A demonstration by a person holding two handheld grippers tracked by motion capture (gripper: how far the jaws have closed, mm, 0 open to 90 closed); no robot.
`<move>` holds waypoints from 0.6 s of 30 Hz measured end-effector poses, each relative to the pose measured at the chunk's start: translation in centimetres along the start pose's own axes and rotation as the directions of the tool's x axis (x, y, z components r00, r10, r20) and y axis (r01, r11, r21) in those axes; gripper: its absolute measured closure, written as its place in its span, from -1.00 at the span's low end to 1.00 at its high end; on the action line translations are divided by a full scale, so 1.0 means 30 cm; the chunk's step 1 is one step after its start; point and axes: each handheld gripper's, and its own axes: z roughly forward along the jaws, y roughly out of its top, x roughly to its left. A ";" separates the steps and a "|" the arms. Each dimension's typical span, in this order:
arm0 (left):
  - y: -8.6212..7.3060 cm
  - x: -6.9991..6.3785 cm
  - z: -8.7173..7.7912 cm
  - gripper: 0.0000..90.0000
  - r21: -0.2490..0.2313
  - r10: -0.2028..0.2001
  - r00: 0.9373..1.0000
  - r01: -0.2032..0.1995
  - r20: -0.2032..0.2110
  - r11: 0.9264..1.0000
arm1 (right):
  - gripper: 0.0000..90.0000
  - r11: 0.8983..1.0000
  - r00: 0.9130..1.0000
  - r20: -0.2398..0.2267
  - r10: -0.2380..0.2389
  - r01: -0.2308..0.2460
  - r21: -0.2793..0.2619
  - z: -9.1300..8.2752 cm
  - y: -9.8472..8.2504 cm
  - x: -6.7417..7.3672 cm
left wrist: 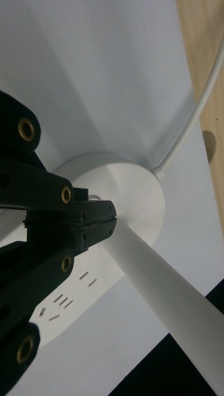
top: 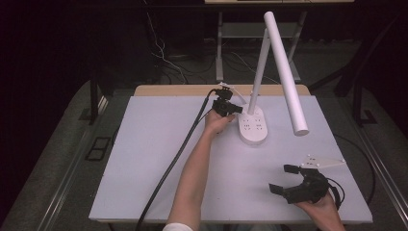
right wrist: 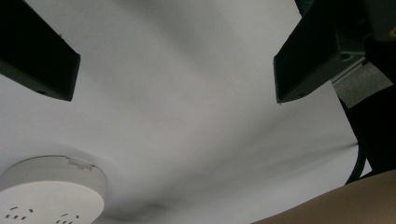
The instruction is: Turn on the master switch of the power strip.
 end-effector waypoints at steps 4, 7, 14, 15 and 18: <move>0.001 -0.001 0.020 1.00 -0.003 -0.010 1.000 0.010 0.001 1.000 | -1.00 1.000 1.000 -0.004 0.002 -0.002 0.001 0.000 0.000 0.002; -0.001 -0.004 0.031 1.00 0.001 -0.007 1.000 0.007 -0.004 1.000 | -1.00 1.000 1.000 -0.006 0.001 -0.001 0.004 0.002 0.000 0.004; -0.004 -0.004 0.045 1.00 -0.008 -0.003 1.000 0.003 -0.013 1.000 | -1.00 1.000 1.000 -0.007 -0.004 0.004 0.004 0.004 0.000 0.003; -0.005 -0.006 0.047 1.00 -0.015 0.003 1.000 -0.003 -0.016 1.000 | -1.00 1.000 1.000 -0.008 -0.002 0.002 0.005 0.004 0.000 0.003; -0.006 -0.011 0.050 1.00 -0.017 0.025 1.000 -0.025 -0.019 1.000 | -1.00 1.000 1.000 -0.009 -0.002 0.002 0.006 0.003 0.000 0.005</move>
